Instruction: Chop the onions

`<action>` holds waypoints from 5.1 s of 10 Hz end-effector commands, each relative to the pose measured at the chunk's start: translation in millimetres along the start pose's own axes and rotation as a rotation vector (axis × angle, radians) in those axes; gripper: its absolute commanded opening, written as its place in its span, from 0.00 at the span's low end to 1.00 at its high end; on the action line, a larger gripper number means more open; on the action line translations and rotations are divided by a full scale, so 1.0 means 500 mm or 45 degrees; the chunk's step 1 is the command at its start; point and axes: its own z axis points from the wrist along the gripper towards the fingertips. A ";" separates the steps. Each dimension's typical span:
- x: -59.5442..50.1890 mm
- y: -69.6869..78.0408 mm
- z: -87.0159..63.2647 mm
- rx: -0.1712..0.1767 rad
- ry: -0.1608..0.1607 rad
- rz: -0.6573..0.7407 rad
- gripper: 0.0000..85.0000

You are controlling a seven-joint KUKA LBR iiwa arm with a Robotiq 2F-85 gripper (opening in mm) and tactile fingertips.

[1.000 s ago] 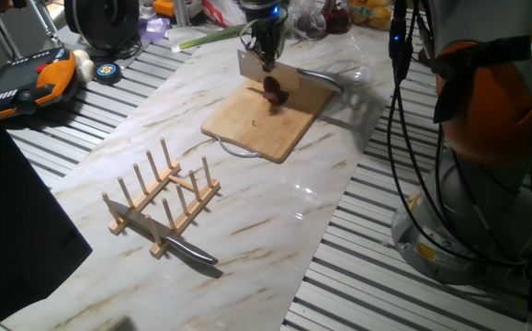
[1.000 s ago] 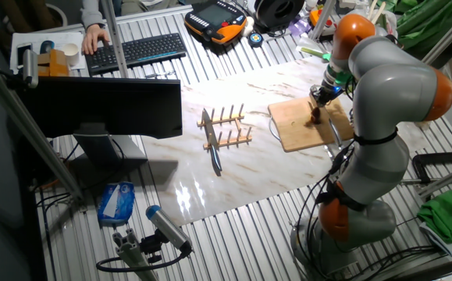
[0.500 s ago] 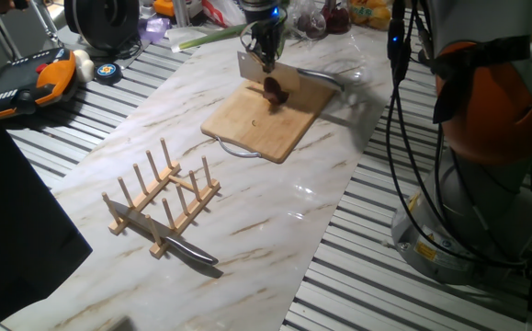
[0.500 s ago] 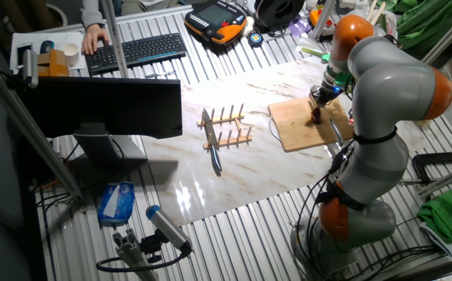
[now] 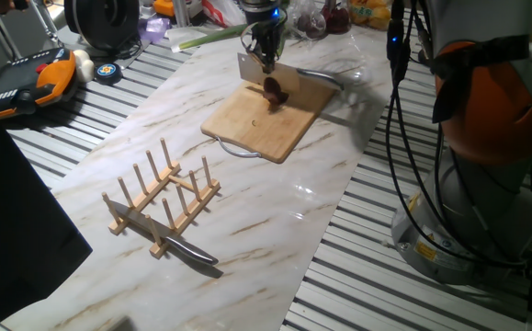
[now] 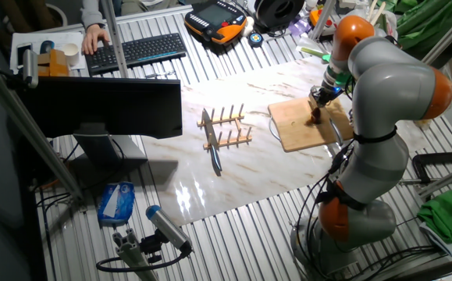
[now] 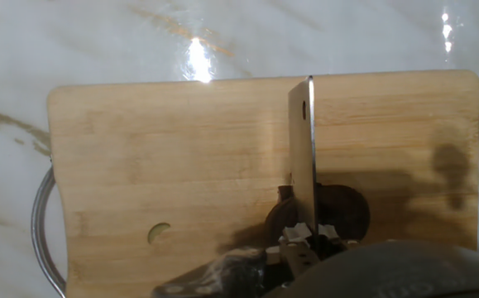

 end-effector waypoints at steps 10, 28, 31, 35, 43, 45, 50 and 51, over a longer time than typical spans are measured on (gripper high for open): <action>-0.001 0.004 0.017 -0.008 -0.005 0.003 0.01; 0.013 0.005 0.049 -0.018 -0.050 0.021 0.01; 0.015 0.008 0.051 -0.020 -0.042 0.024 0.01; 0.010 0.007 0.051 -0.026 -0.023 0.026 0.01; 0.007 0.004 0.055 -0.021 -0.032 0.016 0.01; 0.010 0.004 0.056 -0.019 -0.040 0.015 0.01; 0.016 0.009 0.065 -0.022 -0.049 0.018 0.01; 0.015 0.008 0.066 -0.022 -0.049 0.018 0.01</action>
